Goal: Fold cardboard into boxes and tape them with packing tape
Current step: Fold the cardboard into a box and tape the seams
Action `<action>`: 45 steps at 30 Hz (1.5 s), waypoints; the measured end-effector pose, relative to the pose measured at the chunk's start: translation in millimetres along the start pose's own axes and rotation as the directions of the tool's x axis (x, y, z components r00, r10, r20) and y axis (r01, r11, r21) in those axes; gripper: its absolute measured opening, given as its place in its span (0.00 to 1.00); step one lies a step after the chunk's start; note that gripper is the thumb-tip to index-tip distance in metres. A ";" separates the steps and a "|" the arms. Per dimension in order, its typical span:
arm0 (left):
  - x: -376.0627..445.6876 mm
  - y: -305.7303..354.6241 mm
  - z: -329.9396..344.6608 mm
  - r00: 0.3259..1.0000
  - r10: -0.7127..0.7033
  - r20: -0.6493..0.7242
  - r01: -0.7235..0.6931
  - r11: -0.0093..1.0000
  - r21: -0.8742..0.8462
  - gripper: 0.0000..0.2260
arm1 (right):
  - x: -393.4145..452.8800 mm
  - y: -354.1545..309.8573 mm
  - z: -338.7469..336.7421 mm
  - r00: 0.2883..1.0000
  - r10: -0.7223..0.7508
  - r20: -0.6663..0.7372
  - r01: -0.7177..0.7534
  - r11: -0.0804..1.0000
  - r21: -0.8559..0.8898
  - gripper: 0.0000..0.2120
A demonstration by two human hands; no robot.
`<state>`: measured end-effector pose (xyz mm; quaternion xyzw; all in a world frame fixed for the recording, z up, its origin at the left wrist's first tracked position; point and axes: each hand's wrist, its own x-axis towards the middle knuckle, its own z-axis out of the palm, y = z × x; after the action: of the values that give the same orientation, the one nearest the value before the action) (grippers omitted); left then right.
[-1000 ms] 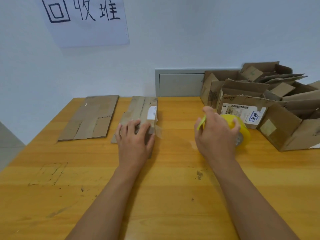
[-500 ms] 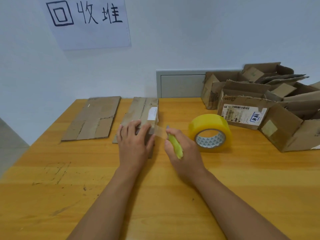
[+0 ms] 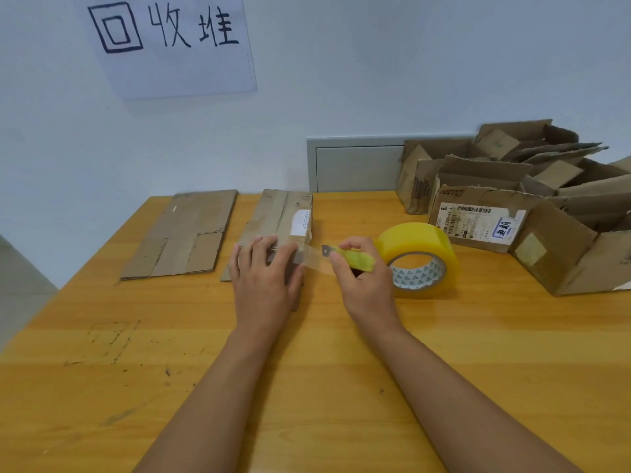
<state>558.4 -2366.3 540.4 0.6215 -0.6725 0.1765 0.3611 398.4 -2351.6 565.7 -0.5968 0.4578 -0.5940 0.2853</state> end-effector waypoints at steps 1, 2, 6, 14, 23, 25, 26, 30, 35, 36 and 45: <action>0.2 0.1 0.1 1.000 0.001 -0.002 -0.001 1.000 0.001 0.13 | -1.1 0.4 1.1 1.000 0.008 0.009 -0.008 1.000 0.016 0.06; 0.3 0.0 0.1 1.000 0.003 -0.002 -0.003 1.000 0.001 0.13 | -2.2 1.1 2.0 1.000 0.022 0.022 -0.022 1.000 0.020 0.05; 0.6 -1.6 0.8 1.000 0.002 0.005 -0.002 1.000 -0.005 0.13 | -6.0 3.8 3.4 0.999 0.015 0.034 -0.013 0.998 -0.055 0.06; 0.2 -2.2 -0.3 1.000 0.018 -0.006 -0.018 1.000 -0.015 0.13 | -10.2 5.3 5.9 0.996 -0.066 0.066 0.078 0.976 -0.202 0.12; 1.3 -2.0 -1.0 0.999 0.031 -0.023 -0.032 0.999 -0.031 0.11 | -10.7 2.5 3.2 0.990 -0.104 0.098 0.125 0.961 -0.247 0.15; 1.0 -2.3 -0.7 0.999 0.030 -0.027 -0.031 0.999 -0.031 0.11 | -9.4 3.2 4.8 0.991 -0.090 0.096 0.112 0.961 -0.252 0.15; 0.9 -2.6 -0.6 0.999 0.030 -0.028 -0.031 0.999 -0.032 0.10 | -8.7 3.4 5.6 0.991 -0.088 0.100 0.111 0.959 -0.262 0.16; 0.2 -4.8 0.6 0.999 0.026 -0.023 -0.027 0.999 -0.033 0.10 | -9.5 1.0 4.6 0.982 -0.117 0.146 0.157 0.941 -0.300 0.17; 0.6 -8.8 -0.6 1.000 -0.008 -0.009 0.008 0.999 -0.050 0.11 | -13.4 -1.6 1.9 0.982 -0.132 0.137 0.167 0.942 -0.290 0.15; 0.4 -9.0 -2.0 1.000 -0.010 -0.001 0.010 0.999 -0.053 0.11 | -14.3 -1.5 1.5 0.982 -0.139 0.128 0.170 0.945 -0.281 0.15; 0.1 -11.3 -3.9 0.999 -0.031 0.010 0.032 0.997 -0.076 0.14 | -11.4 -13.7 -14.6 0.989 0.088 0.117 -0.106 0.982 0.159 0.07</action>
<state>570.4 -2365.6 540.7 0.6186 -0.6705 0.1419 0.3843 388.5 -2332.8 574.6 -0.5796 0.4194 -0.5817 0.3869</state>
